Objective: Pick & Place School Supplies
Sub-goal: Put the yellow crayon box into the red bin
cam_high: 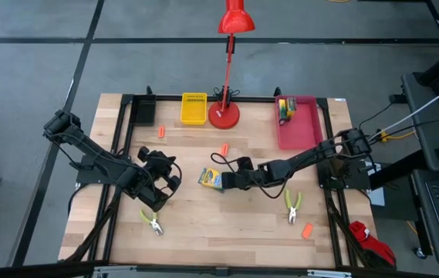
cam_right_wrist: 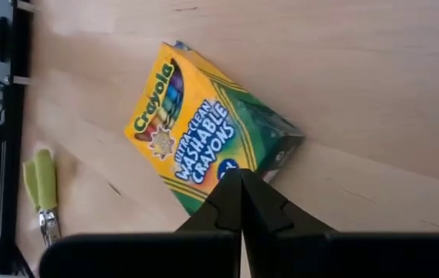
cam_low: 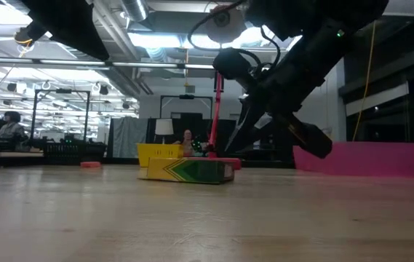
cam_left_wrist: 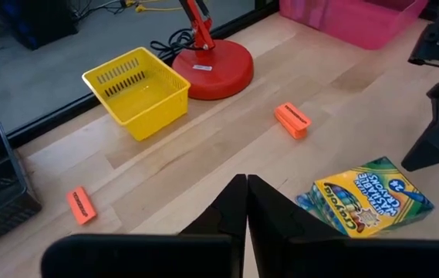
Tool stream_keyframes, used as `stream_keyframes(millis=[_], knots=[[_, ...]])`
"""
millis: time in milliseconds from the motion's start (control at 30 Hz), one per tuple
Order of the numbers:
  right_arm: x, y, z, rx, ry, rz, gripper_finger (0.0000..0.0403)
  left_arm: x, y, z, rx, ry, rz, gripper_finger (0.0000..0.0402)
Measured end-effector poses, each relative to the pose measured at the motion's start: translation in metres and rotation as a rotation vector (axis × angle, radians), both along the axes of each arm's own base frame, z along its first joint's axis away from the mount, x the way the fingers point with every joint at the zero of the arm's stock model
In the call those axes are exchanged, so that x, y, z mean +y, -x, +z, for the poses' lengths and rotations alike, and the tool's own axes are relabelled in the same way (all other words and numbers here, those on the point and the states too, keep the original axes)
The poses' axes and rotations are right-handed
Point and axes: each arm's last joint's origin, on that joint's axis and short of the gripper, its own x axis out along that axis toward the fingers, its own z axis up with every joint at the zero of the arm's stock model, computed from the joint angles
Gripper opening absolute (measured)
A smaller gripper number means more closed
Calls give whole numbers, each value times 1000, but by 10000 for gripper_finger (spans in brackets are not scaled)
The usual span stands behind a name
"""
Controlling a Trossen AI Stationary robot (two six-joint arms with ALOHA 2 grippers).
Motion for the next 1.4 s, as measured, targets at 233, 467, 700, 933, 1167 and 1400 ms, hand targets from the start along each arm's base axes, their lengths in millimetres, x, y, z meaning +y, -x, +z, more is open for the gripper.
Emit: stream_keyframes(millis=[233, 467, 700, 933, 1167, 1400], knots=[[-1, 0, -4, 17, 10, 5, 0, 0, 0, 0, -1, -2, 0, 3], [0, 0, -10, 47, 2, 19, 0, 0, 0, 0, -1, -2, 0, 9], [4, 3, -13, 76, 2, 33, 0, 0, 0, 0, -2, -1, 0, 2], [7, -4, -7, -22, -8, 32, 0, 0, 0, 0, -1, -2, 0, 9], [7, -5, -6, -37, -3, 42, 0, 0, 0, 0, -1, -2, 0, 2], [6, -3, -12, 7, 5, 46, 0, 0, 0, 0, 3, -4, 0, 9]])
